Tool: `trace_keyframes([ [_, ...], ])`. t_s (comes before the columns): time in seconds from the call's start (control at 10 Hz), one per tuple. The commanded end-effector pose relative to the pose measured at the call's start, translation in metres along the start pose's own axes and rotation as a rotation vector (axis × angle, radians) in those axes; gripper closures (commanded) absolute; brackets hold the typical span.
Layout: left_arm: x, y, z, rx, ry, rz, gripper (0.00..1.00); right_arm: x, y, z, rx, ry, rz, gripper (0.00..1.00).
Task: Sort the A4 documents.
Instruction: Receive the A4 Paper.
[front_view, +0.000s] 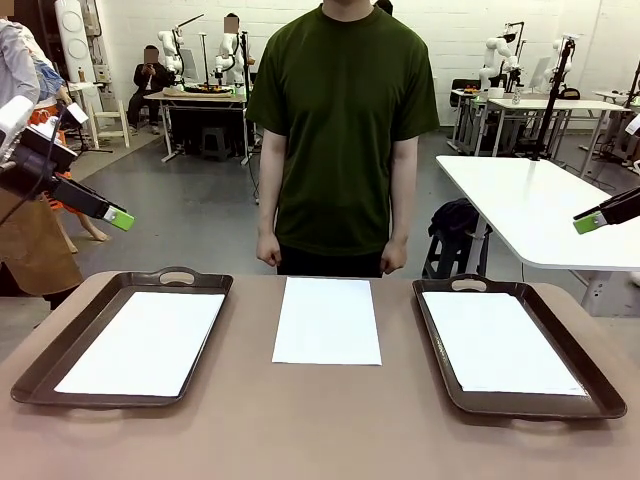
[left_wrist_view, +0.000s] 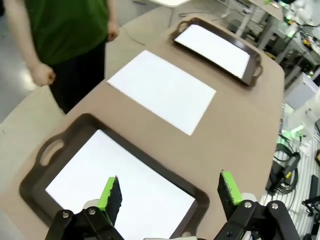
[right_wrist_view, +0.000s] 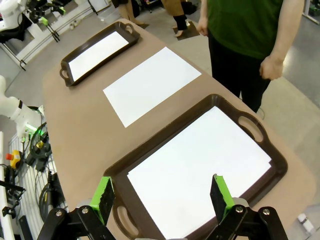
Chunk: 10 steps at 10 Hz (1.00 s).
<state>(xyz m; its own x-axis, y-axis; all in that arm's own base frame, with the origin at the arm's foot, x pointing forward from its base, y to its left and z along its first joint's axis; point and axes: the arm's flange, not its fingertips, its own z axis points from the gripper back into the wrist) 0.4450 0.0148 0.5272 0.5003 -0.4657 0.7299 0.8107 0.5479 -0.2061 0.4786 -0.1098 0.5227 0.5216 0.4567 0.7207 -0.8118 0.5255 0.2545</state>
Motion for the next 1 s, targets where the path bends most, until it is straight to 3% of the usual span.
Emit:
trace_keyframes([
  [0.0, 0.009, -0.009, 0.002, 0.093, 0.021, 0.020, 0.00, 0.000, 0.001, -0.001, 0.002, 0.001, 0.005, 0.00],
  [0.3, 0.010, -0.006, 0.004, 0.046, 0.020, 0.020, 0.00, 0.000, 0.001, -0.001, 0.002, 0.001, 0.005, 0.00],
  [0.5, 0.014, 0.007, 0.002, 0.038, -0.005, 0.152, 0.00, 0.000, 0.001, -0.001, 0.002, 0.001, 0.005, 0.00],
  [0.6, 0.009, -0.003, 0.002, 0.056, 0.005, 0.020, 0.00, 0.000, 0.001, -0.001, 0.002, 0.001, 0.005, 0.00],
  [0.9, 0.009, -0.003, 0.002, 0.056, 0.005, 0.020, 0.00, 0.000, 0.001, -0.001, 0.002, 0.001, 0.005, 0.00],
])
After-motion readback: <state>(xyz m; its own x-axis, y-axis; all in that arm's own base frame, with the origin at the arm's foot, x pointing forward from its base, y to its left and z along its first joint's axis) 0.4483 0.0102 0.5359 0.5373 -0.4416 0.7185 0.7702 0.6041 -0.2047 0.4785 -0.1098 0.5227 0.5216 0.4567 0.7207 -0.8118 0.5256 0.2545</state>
